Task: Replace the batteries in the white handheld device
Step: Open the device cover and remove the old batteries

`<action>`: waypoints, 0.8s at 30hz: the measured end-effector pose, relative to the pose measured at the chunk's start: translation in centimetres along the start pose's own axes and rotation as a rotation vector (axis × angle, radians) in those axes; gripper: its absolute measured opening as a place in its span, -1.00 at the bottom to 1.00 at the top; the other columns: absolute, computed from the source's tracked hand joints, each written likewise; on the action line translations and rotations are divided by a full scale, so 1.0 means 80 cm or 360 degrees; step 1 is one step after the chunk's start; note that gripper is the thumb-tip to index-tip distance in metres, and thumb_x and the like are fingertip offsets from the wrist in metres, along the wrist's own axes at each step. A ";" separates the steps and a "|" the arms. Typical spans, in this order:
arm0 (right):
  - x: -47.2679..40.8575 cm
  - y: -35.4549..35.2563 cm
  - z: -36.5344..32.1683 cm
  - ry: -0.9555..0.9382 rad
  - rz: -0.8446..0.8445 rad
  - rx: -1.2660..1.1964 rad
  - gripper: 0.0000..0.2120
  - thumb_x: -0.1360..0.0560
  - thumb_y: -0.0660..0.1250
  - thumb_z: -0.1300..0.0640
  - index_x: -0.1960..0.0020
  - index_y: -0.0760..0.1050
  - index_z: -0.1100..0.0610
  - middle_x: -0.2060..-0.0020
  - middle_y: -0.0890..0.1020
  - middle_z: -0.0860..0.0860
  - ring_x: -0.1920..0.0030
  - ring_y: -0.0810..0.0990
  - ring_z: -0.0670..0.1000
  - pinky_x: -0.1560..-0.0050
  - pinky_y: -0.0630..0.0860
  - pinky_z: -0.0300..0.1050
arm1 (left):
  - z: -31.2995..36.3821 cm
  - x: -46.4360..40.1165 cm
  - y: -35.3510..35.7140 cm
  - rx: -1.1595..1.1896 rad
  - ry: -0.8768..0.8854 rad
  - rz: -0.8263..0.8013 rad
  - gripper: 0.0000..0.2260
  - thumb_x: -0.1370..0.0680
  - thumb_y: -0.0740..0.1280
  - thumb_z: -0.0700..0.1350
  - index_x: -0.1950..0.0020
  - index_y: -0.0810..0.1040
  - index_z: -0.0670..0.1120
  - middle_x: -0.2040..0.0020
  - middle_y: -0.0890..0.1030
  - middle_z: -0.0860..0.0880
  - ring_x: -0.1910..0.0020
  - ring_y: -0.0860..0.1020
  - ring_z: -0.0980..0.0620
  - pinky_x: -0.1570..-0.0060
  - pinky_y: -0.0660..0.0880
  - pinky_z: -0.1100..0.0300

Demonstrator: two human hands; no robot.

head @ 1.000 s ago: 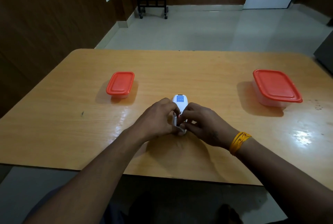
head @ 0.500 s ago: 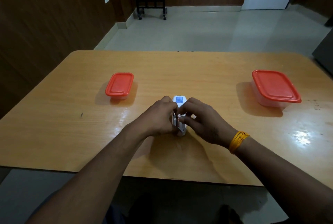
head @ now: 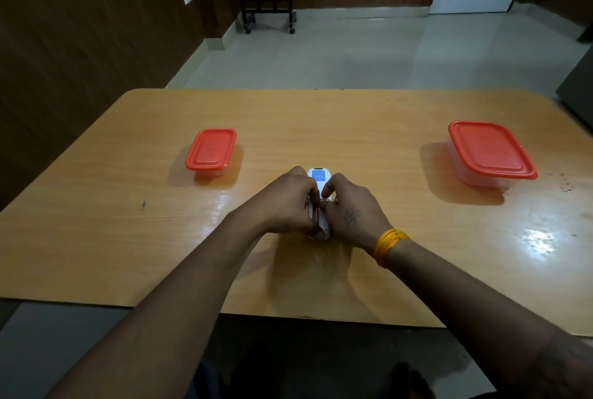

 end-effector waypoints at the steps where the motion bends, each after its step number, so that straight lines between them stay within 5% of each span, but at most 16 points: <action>1: -0.001 0.001 0.000 -0.0024 -0.0003 0.0041 -0.87 -0.61 0.32 0.09 -0.11 0.46 0.11 0.07 0.68 0.16 0.06 0.60 0.22 0.21 0.38 -0.01 | 0.000 -0.001 0.000 0.0014 -0.0010 -0.0015 -0.55 -0.32 0.68 -0.06 -0.15 0.64 -0.05 -0.19 0.44 -0.04 -0.10 0.55 -0.06 -0.07 0.58 0.00; 10: -0.004 -0.002 0.006 -0.0072 0.0000 0.0069 -0.83 -0.59 0.36 0.09 -0.13 0.44 0.11 0.08 0.65 0.13 0.06 0.58 0.20 0.23 0.34 -0.04 | -0.006 -0.001 0.000 0.0151 -0.0051 -0.0028 -0.47 -0.28 0.72 -0.05 -0.10 0.52 -0.04 -0.16 0.45 -0.04 -0.08 0.55 -0.05 -0.06 0.58 -0.05; 17: -0.001 0.000 0.010 -0.0141 0.0062 0.0092 -0.83 -0.56 0.36 0.10 -0.13 0.45 0.05 0.14 0.63 0.08 0.12 0.58 0.17 0.27 0.39 -0.02 | -0.008 -0.005 0.001 0.0252 -0.0127 0.0140 -0.80 -0.51 0.54 -0.05 -0.03 0.60 -0.08 -0.02 0.65 -0.03 0.02 0.58 -0.04 0.04 0.53 0.04; 24: -0.005 -0.015 0.005 -0.0035 0.0006 0.0050 -0.87 -0.51 0.38 0.08 -0.03 0.55 0.09 0.15 0.60 0.01 0.07 0.57 0.11 0.25 0.36 -0.07 | 0.002 -0.004 0.009 0.0335 -0.0213 0.0274 -0.84 -0.47 0.52 -0.13 -0.04 0.67 -0.01 0.12 0.68 -0.03 0.17 0.58 0.00 0.22 0.48 0.15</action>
Point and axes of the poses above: each hand's wrist, its own x-axis away from the middle knuckle, its own y-axis out of the palm, z = x × y, the point moved 1 cm from there along -x, towards the middle knuckle
